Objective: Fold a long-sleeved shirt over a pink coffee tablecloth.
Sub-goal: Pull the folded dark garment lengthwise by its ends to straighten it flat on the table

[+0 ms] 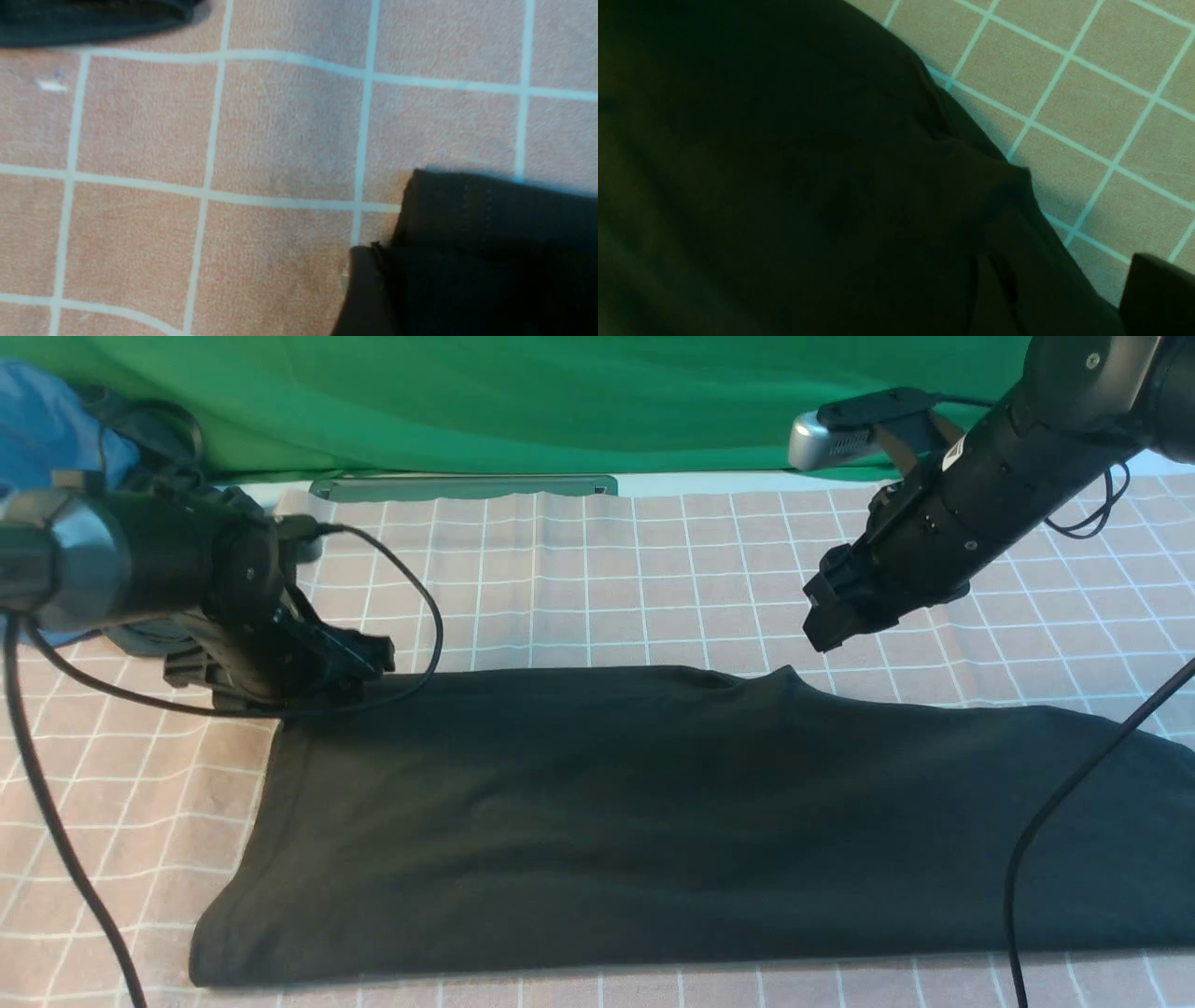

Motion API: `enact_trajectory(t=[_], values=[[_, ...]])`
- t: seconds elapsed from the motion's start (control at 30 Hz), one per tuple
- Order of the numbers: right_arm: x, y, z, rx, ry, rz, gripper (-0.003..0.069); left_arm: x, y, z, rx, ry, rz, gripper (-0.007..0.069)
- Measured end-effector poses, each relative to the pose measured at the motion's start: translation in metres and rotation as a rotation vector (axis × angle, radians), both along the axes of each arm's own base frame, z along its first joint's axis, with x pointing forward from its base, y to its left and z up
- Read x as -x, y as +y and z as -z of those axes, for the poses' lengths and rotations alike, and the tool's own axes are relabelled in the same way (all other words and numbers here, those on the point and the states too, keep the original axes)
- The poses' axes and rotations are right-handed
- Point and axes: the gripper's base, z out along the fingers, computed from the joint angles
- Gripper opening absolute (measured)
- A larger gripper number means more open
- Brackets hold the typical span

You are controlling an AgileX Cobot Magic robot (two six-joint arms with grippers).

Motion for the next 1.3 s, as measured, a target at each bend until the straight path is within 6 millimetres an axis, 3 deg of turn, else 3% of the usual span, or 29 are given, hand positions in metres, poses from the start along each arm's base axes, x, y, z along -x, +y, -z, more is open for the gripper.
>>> enact_trajectory(t=[0.1, 0.13, 0.2, 0.27, 0.3, 0.57, 0.87, 0.9, 0.97, 1.1, 1.3], values=[[0.000, 0.000, 0.000, 0.000, 0.000, -0.001, 0.0412, -0.001, 0.000, 0.000, -0.004, 0.000, 0.003, 0.0345], [0.000, 0.000, 0.000, 0.000, 0.000, -0.001, 0.0412, 0.000, 0.000, 0.000, -0.009, 0.003, 0.005, 0.0257], [0.000, 0.000, 0.000, 0.000, 0.000, -0.001, 0.0412, 0.000, 0.001, 0.000, -0.014, 0.006, 0.010, 0.0185], [0.000, 0.000, 0.000, 0.000, 0.000, -0.001, 0.0412, 0.002, 0.001, -0.004, -0.027, 0.014, 0.028, 0.0064], [0.000, 0.000, 0.000, 0.001, 0.000, -0.001, 0.0412, 0.003, 0.001, -0.006, -0.032, 0.015, 0.036, 0.0051], [0.000, 0.000, 0.000, 0.000, -0.005, 0.001, 0.0412, 0.010, 0.003, -0.040, -0.035, -0.059, 0.041, 0.0036], [-0.005, 0.000, -0.002, -0.011, -0.055, 0.019, 0.0414, 0.008, 0.005, -0.050, -0.071, -0.123, 0.044, 0.0036], [-0.020, 0.003, 0.026, -0.016, -0.045, 0.070, 0.0511, 0.005, 0.005, -0.051, -0.065, -0.157, 0.045, 0.0036], [-0.025, 0.005, 0.041, -0.010, -0.024, 0.078, 0.0549, 0.005, 0.005, -0.051, -0.063, -0.157, 0.044, 0.0036], [-0.028, 0.015, 0.064, 0.003, 0.019, 0.059, 0.0566, 0.005, 0.004, -0.051, -0.055, -0.157, 0.037, 0.0036], [-0.024, 0.032, 0.078, 0.019, 0.034, 0.004, 0.0561, 0.005, 0.004, -0.051, -0.053, -0.156, 0.036, 0.0036]])
